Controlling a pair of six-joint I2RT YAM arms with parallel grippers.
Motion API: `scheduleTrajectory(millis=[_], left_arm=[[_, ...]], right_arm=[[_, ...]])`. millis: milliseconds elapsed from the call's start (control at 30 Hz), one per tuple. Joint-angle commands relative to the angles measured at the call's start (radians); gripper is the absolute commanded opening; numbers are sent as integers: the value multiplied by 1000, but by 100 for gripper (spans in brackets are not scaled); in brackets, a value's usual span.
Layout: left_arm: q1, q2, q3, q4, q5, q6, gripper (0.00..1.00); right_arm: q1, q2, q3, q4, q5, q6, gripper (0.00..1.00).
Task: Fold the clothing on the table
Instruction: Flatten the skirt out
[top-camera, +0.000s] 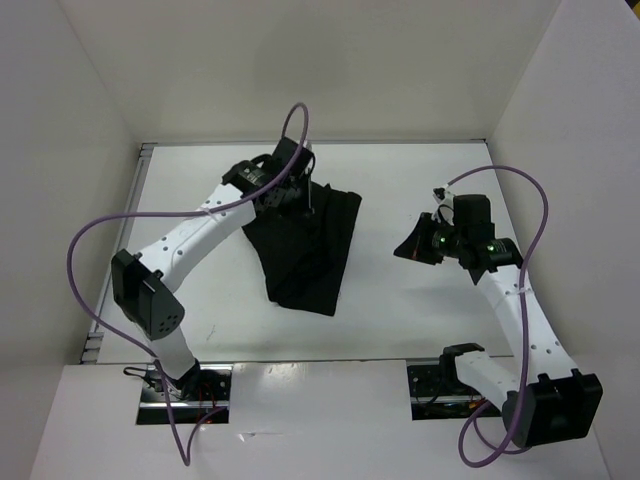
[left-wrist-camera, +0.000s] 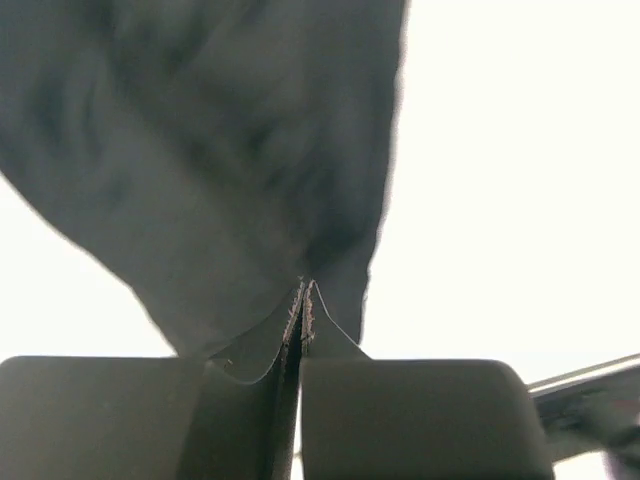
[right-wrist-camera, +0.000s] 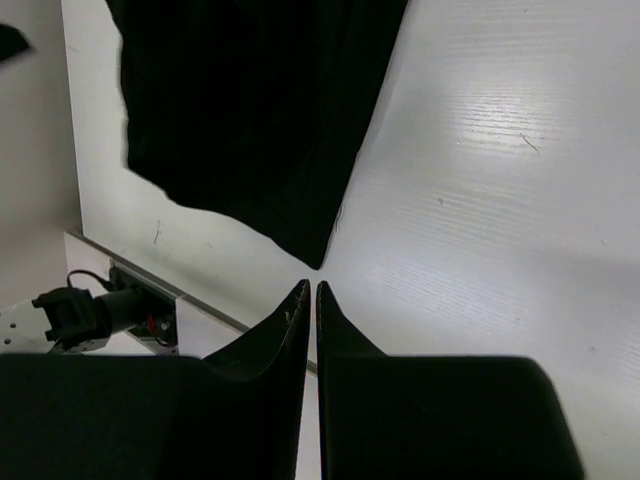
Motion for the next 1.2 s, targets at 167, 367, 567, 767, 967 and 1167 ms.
scheduleTrajectory(millis=[167, 367, 567, 767, 967, 1167], left_arm=[[68, -153, 26, 3, -91, 17, 0], [146, -246, -296, -42, -131, -69, 0], [137, -237, -425, 76, -47, -82, 80], [137, -133, -439, 225, 10, -155, 90], [125, 9, -352, 244, 21, -198, 90], [106, 75, -325, 265, 21, -218, 87]], right_arm=[[-9, 16, 35, 10, -32, -32, 10], [-18, 65, 35, 28, -55, -41, 10], [-18, 122, 55, 28, -89, -59, 10], [-18, 142, 55, 37, -98, -72, 10], [-18, 162, 73, 10, -98, -92, 10], [-18, 189, 82, 10, -98, -101, 10]])
